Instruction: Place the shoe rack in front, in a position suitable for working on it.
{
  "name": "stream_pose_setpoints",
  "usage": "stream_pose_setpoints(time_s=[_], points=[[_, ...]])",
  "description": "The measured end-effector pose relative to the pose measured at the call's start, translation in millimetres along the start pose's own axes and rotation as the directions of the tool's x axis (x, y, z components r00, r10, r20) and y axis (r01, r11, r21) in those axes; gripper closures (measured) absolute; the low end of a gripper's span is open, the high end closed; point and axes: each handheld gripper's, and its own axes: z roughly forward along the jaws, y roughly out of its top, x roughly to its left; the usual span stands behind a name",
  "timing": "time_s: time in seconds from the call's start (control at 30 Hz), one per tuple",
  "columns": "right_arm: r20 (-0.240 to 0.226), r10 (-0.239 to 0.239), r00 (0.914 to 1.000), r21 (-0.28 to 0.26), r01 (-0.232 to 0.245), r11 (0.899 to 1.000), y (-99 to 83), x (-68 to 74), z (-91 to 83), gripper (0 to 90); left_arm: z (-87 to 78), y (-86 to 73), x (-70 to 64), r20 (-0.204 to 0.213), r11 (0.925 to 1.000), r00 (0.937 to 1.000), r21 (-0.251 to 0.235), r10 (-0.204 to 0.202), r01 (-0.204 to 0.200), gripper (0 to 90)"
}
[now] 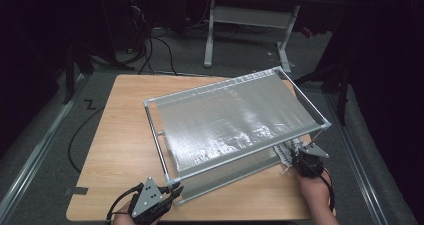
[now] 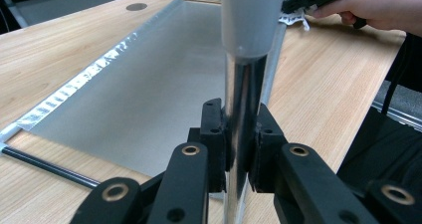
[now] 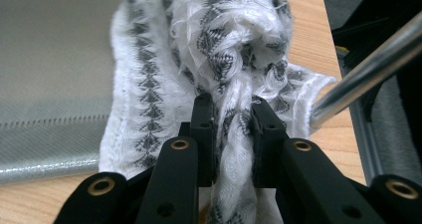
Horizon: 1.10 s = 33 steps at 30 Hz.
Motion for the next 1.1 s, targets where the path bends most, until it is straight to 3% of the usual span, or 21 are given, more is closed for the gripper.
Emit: stream_pose_setpoints(time_s=[0.27, 0.4, 0.5, 0.77, 1.1], points=[[-0.007, -0.015, 0.9999, -0.004, 0.015, 1.000, 0.5, 7.1, -0.1, 75.3, 0.2, -1.3, -0.6, -0.006, 0.9998, 0.9998, -0.011, 0.017, -0.017, 79.6], [-0.018, -0.010, 0.9998, -0.003, 0.010, 1.000, 1.1, 14.3, -0.5, 73.3, 0.5, -0.7, -0.2, -0.002, 1.0000, 1.0000, -0.006, 0.003, -0.003, 79.9], [-0.028, -0.051, 0.9983, -0.008, 0.051, 0.999, 1.4, 22.0, -0.8, 73.2, 0.4, -1.0, 0.3, 0.003, 1.0000, 1.0000, -0.008, 0.005, -0.005, 79.8], [-0.062, -0.085, 0.9944, -0.024, 0.084, 0.996, 0.4, 40.0, -4.5, 72.1, 0.6, -1.5, 1.2, 0.011, 0.9998, 0.9998, -0.013, 0.014, -0.014, 79.7], [-0.154, -0.145, 0.9774, -0.045, 0.140, 0.989, 0.8, 76.3, -11.9, 72.3, 1.0, -0.8, 0.6, 0.005, 0.9999, 1.0000, -0.008, 0.006, -0.006, 79.8]])
